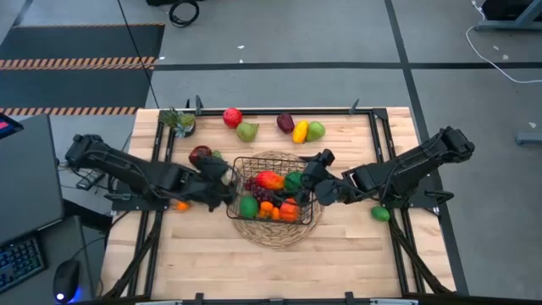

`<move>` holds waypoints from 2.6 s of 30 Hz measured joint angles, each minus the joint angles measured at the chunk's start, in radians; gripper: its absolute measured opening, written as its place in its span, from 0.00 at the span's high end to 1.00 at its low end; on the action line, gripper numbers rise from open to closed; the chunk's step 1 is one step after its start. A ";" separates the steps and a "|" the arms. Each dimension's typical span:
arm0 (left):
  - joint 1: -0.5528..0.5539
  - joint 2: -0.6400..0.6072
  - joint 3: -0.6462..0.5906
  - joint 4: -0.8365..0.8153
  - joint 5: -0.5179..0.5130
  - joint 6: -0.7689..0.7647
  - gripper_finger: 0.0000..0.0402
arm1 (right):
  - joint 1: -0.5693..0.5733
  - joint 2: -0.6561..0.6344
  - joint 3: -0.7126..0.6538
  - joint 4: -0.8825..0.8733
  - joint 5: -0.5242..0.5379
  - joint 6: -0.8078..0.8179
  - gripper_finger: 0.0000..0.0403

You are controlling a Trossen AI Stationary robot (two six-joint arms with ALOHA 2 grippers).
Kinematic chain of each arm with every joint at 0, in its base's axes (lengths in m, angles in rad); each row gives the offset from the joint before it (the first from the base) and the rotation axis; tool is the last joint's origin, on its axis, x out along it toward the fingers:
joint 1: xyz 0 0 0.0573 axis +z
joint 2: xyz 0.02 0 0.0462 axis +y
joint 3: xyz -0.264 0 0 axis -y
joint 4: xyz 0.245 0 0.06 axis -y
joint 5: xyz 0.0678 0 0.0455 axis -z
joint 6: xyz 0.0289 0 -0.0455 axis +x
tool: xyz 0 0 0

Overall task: Build produce basket
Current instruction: Put the bottom dark red apple into the black wire basket

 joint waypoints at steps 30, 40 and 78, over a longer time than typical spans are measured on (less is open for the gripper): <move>0.651 -0.037 -0.014 -0.448 0.451 0.585 0.16 | 0.115 -0.056 0.000 -0.131 0.048 0.122 0.06; 0.841 -0.037 -0.231 -0.271 0.586 0.760 0.16 | 0.096 -0.065 -0.013 -0.140 0.071 0.114 0.06; 0.947 0.049 -0.330 0.025 0.606 0.766 0.24 | -0.065 -0.069 -0.034 -0.149 0.061 -0.018 0.10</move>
